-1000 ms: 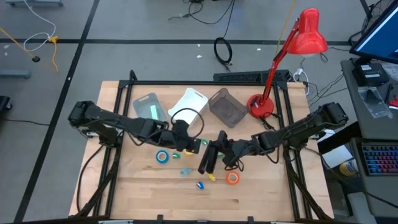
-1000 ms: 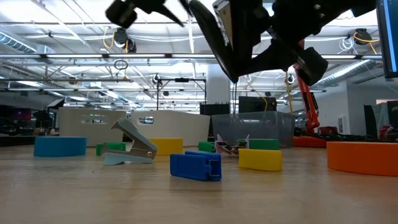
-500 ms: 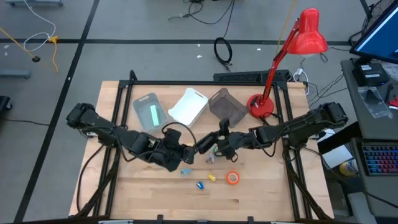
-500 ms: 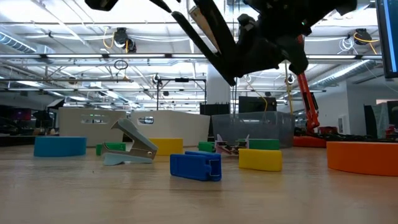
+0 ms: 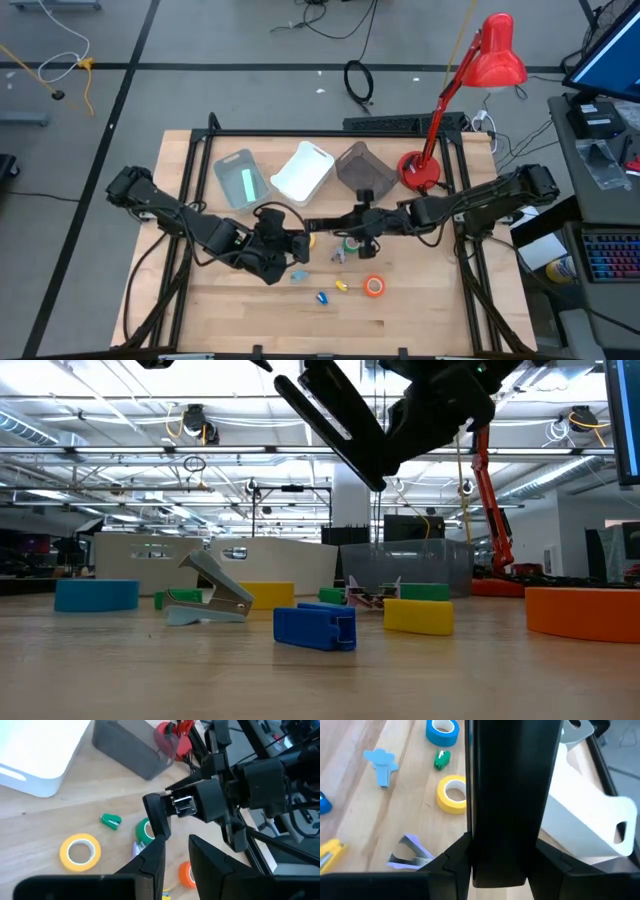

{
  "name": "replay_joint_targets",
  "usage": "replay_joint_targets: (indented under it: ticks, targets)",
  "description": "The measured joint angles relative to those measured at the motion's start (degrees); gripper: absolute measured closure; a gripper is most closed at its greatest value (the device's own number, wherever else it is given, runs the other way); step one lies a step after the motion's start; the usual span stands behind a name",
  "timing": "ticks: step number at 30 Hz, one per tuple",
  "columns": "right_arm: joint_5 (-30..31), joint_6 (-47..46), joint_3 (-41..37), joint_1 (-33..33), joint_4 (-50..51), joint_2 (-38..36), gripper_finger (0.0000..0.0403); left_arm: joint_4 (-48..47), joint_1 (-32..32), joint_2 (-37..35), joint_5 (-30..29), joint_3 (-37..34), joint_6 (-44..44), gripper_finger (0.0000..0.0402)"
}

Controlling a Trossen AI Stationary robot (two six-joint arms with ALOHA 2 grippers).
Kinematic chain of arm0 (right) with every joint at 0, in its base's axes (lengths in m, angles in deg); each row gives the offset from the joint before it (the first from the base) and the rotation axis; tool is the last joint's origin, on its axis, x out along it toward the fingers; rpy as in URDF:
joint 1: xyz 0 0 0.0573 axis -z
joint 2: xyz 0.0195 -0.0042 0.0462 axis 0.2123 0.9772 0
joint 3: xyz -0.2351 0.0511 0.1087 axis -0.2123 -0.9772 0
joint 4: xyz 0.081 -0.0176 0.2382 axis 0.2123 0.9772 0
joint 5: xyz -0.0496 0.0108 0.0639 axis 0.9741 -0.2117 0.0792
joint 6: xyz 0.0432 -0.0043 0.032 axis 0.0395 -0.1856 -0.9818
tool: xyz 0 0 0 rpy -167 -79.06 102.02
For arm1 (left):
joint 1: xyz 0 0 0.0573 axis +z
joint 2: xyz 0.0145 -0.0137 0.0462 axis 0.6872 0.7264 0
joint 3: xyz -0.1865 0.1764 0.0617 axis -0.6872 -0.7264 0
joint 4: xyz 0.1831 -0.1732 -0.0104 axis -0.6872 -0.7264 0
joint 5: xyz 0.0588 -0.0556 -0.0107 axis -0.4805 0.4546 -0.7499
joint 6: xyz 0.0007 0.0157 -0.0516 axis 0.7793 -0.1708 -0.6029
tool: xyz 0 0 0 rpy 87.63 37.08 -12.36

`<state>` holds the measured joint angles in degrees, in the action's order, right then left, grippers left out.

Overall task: Pick and place Stapler, Stapler remover, tape
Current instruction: Put the large black stapler into the gray bin

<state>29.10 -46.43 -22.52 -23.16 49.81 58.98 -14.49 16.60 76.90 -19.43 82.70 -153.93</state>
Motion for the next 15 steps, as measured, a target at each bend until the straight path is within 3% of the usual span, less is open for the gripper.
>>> replay_joint_targets:
  ticks: [6,15]
  targets:
    - [-4.9,-7.7,0.0,0.4,-0.7,0.0,0.0265,-1.0,-0.4,0.0,-4.5,0.0,-0.1,0.0314]
    - [-12.0,-14.6,1.9,2.7,-4.5,0.0,0.0265,-1.7,-0.1,0.5,-6.5,-0.1,0.0,0.0314]
